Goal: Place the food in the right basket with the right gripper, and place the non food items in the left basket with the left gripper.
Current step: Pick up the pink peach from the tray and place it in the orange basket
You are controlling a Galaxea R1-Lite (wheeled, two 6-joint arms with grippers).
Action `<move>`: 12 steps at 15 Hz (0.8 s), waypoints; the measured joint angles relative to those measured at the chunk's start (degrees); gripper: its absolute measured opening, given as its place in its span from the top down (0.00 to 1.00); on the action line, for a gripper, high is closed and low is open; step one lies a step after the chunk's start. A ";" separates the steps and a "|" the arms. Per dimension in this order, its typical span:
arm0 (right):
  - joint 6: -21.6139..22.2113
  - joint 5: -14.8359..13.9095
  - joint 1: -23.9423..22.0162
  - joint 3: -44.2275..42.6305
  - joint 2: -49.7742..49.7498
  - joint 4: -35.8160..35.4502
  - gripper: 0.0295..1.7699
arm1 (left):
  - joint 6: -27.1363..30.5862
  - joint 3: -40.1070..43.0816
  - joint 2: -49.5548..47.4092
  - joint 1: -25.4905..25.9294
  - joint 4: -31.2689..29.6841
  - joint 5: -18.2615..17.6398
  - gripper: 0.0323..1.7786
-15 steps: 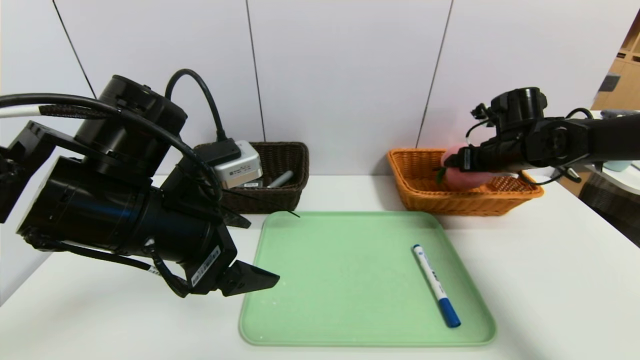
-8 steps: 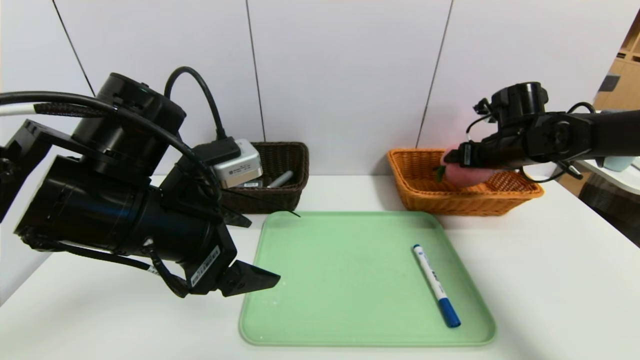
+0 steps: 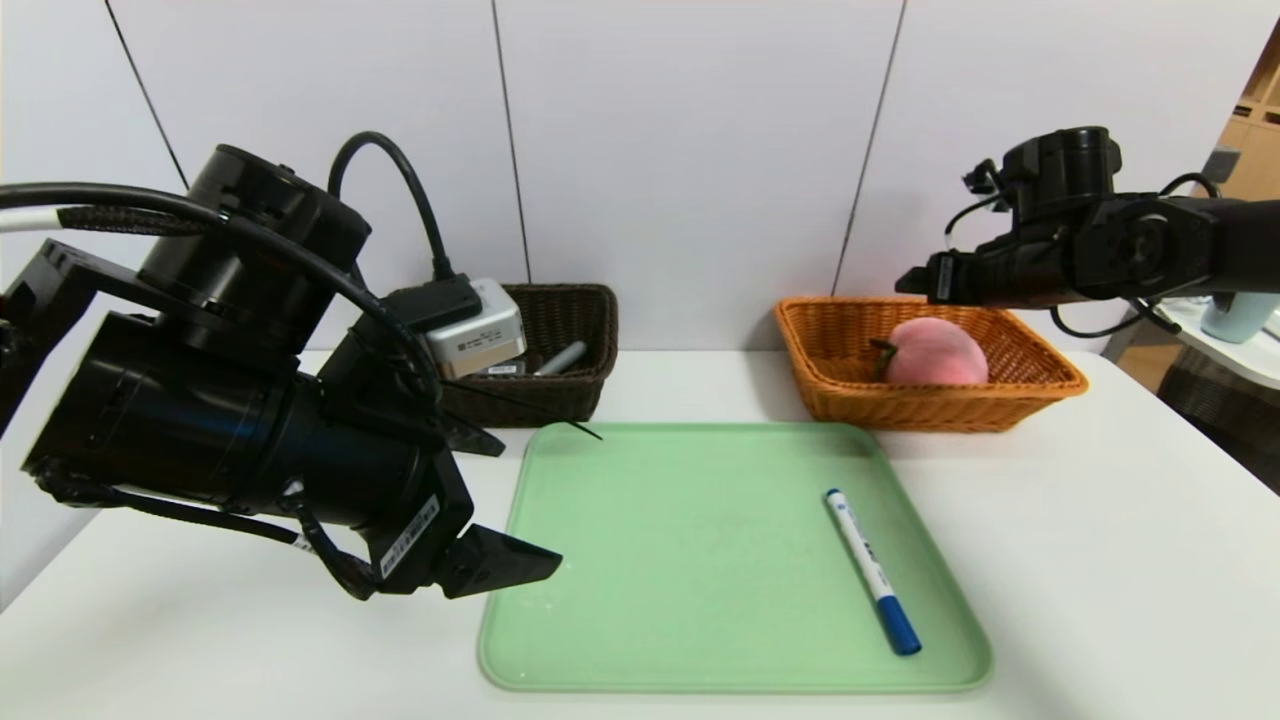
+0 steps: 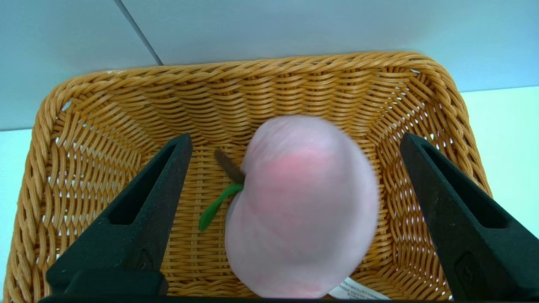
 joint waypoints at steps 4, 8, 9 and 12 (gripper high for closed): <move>0.52 0.09 0.04 -0.20 -0.50 0.45 0.04 | -0.09 -0.01 0.00 -0.10 -0.02 0.00 0.05; 1.77 0.77 1.00 -0.09 -3.62 6.53 0.04 | -0.17 -0.63 -0.15 -0.28 0.00 0.02 0.05; 2.02 0.90 1.51 0.02 -4.88 8.58 0.04 | -0.24 -0.69 -0.26 -0.37 -0.02 0.02 0.05; 2.68 3.13 3.25 0.30 -9.81 15.27 0.04 | -0.55 -0.87 -0.76 -0.50 -0.09 0.09 0.05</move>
